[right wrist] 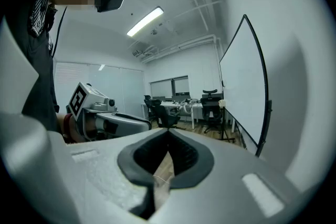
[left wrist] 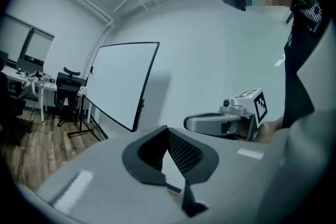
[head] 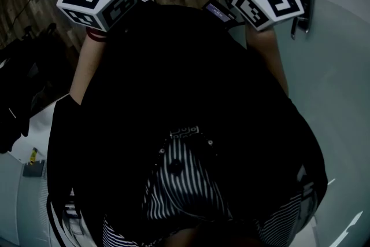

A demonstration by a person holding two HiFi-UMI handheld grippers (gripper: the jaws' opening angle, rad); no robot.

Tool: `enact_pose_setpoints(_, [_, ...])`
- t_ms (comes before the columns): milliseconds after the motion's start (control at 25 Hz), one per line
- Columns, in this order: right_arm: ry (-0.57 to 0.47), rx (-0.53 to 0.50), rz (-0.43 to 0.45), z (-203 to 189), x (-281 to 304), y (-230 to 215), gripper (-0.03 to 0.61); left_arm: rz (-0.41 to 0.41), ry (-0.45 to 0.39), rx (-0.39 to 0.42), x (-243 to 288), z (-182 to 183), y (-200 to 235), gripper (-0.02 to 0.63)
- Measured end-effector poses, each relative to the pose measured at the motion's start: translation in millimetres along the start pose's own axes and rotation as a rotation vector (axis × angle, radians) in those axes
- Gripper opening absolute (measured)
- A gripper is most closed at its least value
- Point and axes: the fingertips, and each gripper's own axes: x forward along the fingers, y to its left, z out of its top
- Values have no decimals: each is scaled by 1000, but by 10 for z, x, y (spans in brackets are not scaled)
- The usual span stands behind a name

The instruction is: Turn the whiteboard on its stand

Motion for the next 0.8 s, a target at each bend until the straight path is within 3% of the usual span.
enact_pose_setpoints(400, [15, 20, -4, -76, 6, 72, 2, -50, 1, -11, 41, -20, -41, -8])
enact_pose_setpoints(600, [24, 13, 20, 102, -39, 42, 2, -17, -20, -9, 14, 199, -71, -8])
enact_pose_setpoints(800, [30, 46, 36, 87, -3, 26, 2, 9, -4, -15, -16, 94, -1, -8])
